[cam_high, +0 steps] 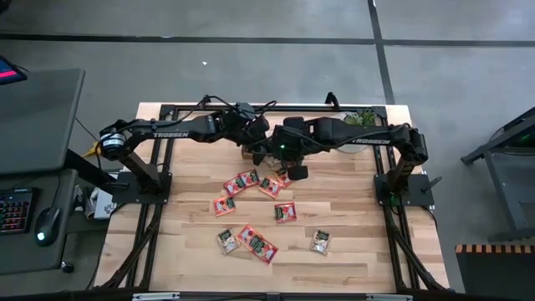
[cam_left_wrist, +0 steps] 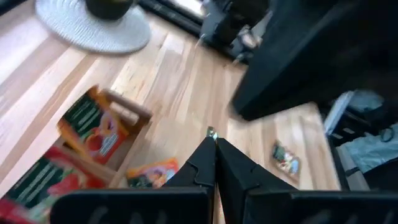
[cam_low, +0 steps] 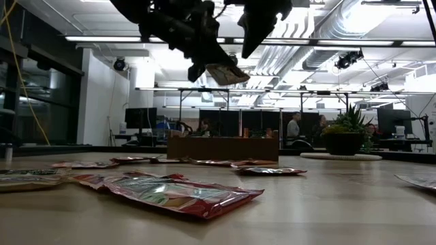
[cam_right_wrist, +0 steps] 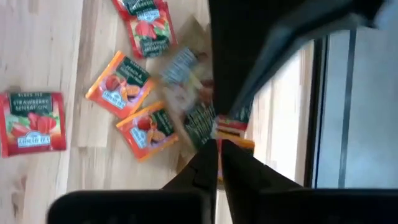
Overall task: Pick & Place Tea
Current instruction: Put the brown tea bag into the left section of the wooden organizer
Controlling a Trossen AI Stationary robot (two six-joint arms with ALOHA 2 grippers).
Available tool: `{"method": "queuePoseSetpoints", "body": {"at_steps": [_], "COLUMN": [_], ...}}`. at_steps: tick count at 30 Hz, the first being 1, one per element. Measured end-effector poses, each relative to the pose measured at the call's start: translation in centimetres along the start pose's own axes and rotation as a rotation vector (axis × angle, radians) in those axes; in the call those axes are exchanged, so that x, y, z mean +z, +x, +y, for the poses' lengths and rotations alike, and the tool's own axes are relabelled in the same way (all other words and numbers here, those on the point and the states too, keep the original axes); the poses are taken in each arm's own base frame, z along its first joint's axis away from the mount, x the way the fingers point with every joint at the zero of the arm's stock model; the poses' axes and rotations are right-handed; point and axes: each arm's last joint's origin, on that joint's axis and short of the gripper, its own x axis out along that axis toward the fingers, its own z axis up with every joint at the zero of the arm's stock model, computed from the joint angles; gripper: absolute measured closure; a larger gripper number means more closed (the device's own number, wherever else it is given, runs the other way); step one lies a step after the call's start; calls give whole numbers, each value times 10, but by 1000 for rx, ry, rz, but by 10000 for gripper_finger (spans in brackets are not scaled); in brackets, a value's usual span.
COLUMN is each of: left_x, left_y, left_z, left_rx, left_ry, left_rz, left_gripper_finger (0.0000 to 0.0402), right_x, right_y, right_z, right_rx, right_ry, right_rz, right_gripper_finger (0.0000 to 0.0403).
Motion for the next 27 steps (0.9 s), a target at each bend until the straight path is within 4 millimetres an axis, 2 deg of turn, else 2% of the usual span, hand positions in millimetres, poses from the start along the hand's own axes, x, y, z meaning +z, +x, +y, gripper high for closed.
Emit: {"method": "queuePoseSetpoints", "body": {"at_steps": [9,13,19,23,27], "left_x": [0,1,14,16,7], "left_y": [-1,-1,-15,-26,-38], "left_z": [2,5,-1,2,13], "left_rx": [70,164,262,256,259], "left_ry": [21,50,139,149,131], "left_rz": [-6,-33,-173,-284,-354], "left_gripper_finger": [401,401,401,401,401], "right_x": [-14,-25,-35,-37,-37], "right_y": [-36,-56,-81,-88,-89], "right_z": [-17,-24,-26,-24,-20], "right_rx": [-26,-9,0,12,24], "right_ry": [170,289,417,449,456], "right_rz": [-67,-97,-156,-175,-178], "right_gripper_finger": [326,307,287,281,279]}}
